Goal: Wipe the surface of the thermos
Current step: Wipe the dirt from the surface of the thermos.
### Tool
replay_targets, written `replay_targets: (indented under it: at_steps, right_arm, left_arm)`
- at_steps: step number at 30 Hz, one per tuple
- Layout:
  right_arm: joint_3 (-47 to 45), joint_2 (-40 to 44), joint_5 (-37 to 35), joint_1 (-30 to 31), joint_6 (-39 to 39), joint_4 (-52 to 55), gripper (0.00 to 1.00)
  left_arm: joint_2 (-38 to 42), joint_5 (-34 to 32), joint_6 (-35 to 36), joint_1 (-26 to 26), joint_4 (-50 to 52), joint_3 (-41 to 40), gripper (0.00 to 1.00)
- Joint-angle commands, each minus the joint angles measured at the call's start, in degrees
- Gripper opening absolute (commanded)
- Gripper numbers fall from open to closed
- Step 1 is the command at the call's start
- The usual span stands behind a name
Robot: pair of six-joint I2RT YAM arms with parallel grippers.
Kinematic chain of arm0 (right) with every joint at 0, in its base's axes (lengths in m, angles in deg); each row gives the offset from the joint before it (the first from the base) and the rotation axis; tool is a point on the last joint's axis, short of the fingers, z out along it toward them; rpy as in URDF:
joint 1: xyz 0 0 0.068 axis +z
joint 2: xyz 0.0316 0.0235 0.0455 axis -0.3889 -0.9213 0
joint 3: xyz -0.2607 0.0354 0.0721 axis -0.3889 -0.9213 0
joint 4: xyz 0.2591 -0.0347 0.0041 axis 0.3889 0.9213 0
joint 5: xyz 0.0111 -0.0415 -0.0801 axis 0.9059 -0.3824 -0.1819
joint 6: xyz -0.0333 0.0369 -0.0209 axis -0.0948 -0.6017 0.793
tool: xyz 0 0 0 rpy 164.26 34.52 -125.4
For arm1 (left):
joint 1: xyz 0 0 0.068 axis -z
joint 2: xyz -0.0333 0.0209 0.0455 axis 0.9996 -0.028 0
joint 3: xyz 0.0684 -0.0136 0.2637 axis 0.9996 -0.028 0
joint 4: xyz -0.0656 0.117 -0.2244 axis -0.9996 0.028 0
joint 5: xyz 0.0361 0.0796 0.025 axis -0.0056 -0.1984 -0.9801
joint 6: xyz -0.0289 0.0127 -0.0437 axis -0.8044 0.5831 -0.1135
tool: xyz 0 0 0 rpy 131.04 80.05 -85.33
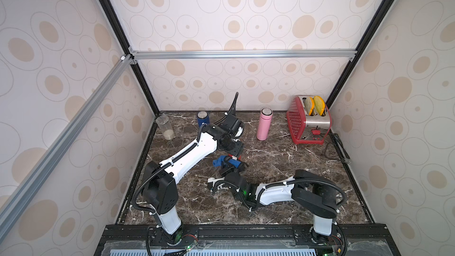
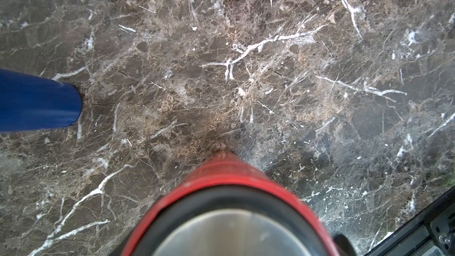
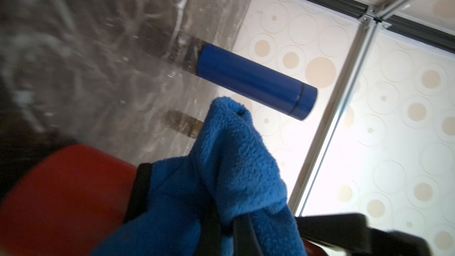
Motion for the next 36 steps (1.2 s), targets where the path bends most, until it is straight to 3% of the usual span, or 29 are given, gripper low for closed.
replay_targets:
  at_steps: [1, 7, 22, 30, 36]
  right_arm:
    - [2.5, 4.2, -1.5, -2.7, 6.2, -2.5, 0.0]
    - [2.3, 5.2, -1.1, -3.6, 6.8, -1.3, 0.0]
    - [1.1, -10.0, -3.0, -3.5, -13.5, 4.2, 0.0]
    - [-2.3, -5.9, -4.7, -2.6, -16.8, 6.6, 0.0]
    - [-8.2, 4.9, -10.1, 0.8, -25.1, 13.6, 0.0]
  left_arm:
    - [-0.9, -0.6, 1.4, 0.9, 8.5, 1.2, 0.0]
    - [-1.2, -1.0, 1.6, 1.0, 8.9, 1.3, 0.0]
    - [-2.6, -1.1, 3.2, 1.1, 11.5, 3.1, 0.0]
    - [-1.7, -2.2, 3.5, 1.0, 10.3, 3.2, 0.0]
    - [0.0, -1.9, 3.6, -0.2, 7.5, 2.6, 0.0]
